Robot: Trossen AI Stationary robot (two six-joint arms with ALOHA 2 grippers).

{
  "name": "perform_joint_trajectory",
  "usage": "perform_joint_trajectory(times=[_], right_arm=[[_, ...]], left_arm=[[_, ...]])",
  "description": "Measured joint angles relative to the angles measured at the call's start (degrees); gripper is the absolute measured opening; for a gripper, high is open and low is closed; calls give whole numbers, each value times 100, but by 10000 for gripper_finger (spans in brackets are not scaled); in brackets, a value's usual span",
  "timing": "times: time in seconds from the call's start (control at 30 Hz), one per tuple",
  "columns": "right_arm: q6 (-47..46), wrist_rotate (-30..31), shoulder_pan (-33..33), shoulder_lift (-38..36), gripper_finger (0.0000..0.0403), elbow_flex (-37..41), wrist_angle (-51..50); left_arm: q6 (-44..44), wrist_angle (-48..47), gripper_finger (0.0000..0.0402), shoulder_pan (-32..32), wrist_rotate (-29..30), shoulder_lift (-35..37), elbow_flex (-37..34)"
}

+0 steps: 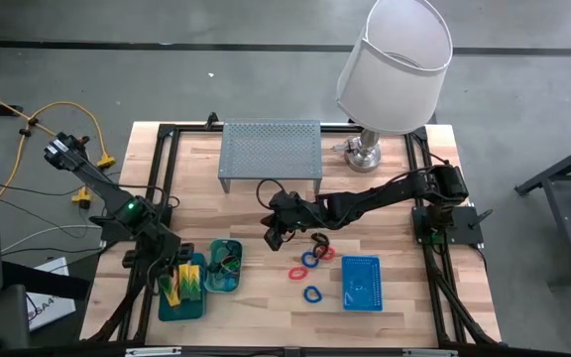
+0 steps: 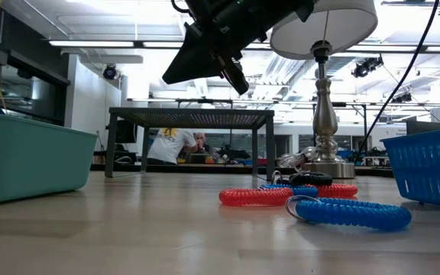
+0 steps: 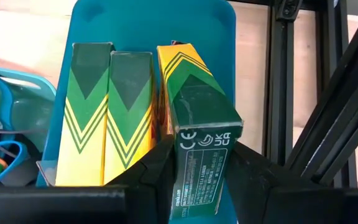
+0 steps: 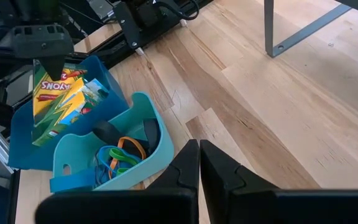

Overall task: Pick & Place Office Desk Supplies
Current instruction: Put the box of crayons into the light blue bin, then put the bottom blue spring keychain into the blue bin

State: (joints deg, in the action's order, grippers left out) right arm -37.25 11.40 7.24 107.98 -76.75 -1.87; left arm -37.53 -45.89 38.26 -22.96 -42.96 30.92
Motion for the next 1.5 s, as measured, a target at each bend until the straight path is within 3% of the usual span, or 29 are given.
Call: perform_joint_trajectory(times=[0.17,0.5,1.13,1.33,1.5], right_arm=[[0,0,1,0,2,0,0],[-1,0,1,0,2,0,2],[0,0,-1,0,2,0,2],[-1,-1,0,0,2,0,2],[-1,-2,-1,0,2,0,2]], left_arm=[[-3,11,115,0,-28,0,-4],[-1,15,159,-2,-48,0,-4],[-4,126,161,0,-59,7,-4],[502,207,161,0,-166,265,354],[1149,502,161,0,245,611,507]])
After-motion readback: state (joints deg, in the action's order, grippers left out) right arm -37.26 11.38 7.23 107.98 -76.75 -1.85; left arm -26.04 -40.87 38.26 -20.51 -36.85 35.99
